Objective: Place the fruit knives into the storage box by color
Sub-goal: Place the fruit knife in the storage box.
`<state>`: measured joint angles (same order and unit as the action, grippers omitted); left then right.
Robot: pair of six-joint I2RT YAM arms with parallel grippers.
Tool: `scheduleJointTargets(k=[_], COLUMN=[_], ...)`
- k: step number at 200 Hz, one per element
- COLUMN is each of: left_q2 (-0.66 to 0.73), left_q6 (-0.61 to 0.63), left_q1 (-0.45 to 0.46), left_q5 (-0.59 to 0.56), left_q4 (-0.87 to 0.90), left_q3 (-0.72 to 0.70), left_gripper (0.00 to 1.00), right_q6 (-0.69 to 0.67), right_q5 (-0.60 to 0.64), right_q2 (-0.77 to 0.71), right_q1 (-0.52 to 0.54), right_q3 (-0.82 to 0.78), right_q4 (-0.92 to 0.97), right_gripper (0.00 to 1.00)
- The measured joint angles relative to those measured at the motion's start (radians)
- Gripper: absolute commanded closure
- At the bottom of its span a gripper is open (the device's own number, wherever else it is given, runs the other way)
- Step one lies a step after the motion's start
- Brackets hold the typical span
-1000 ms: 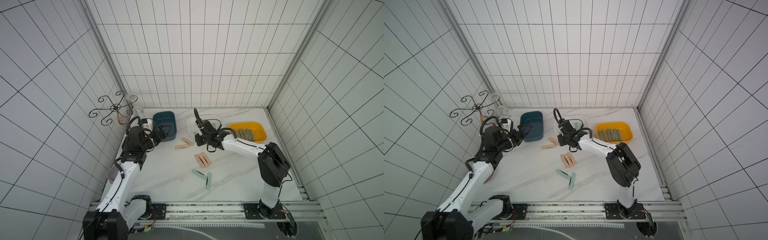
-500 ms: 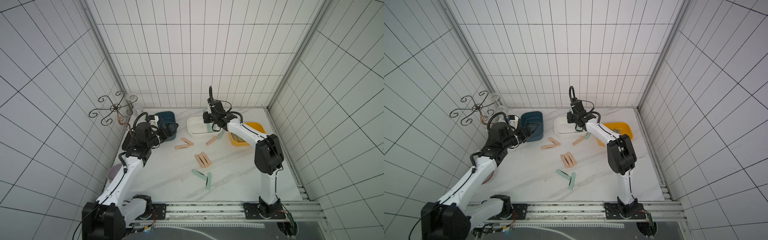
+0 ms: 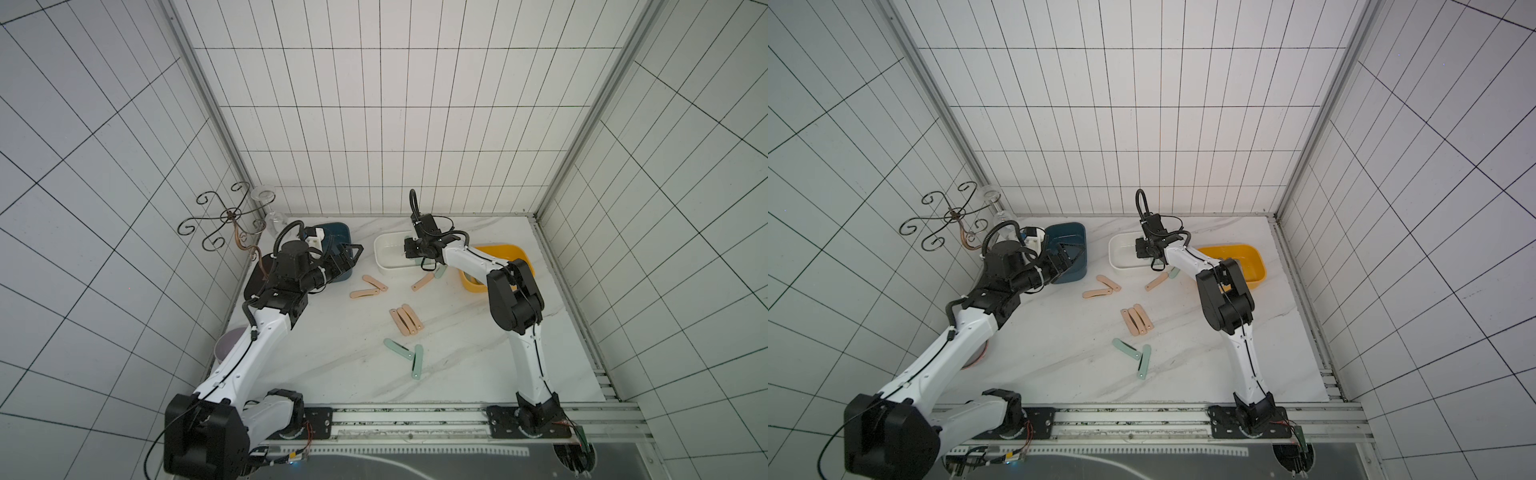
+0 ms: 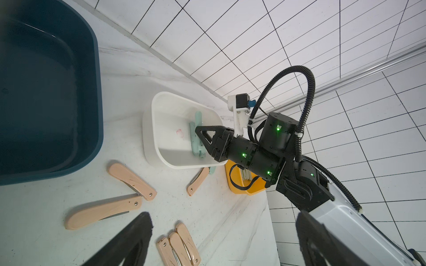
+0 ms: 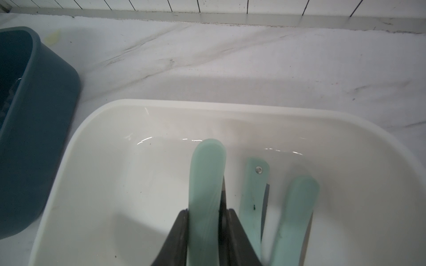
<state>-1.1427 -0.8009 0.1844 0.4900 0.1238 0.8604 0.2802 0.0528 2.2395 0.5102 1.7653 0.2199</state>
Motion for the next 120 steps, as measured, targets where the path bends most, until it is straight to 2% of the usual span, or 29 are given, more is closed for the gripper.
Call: scheduleJointTargets(k=[120], left_q2=[-0.019], left_q6=[0.001], left_q1=[0.017], left_q5=[-0.011], left_q4=[0.0], left_q3=[0.005], left_gripper=[0.03], right_q6=[-0.013], right_q5=[-0.005], right_q2=[0.1], right_q1=[-0.015], right_q3=[0.063], right_q4=[-0.013], right_gripper=[0.73])
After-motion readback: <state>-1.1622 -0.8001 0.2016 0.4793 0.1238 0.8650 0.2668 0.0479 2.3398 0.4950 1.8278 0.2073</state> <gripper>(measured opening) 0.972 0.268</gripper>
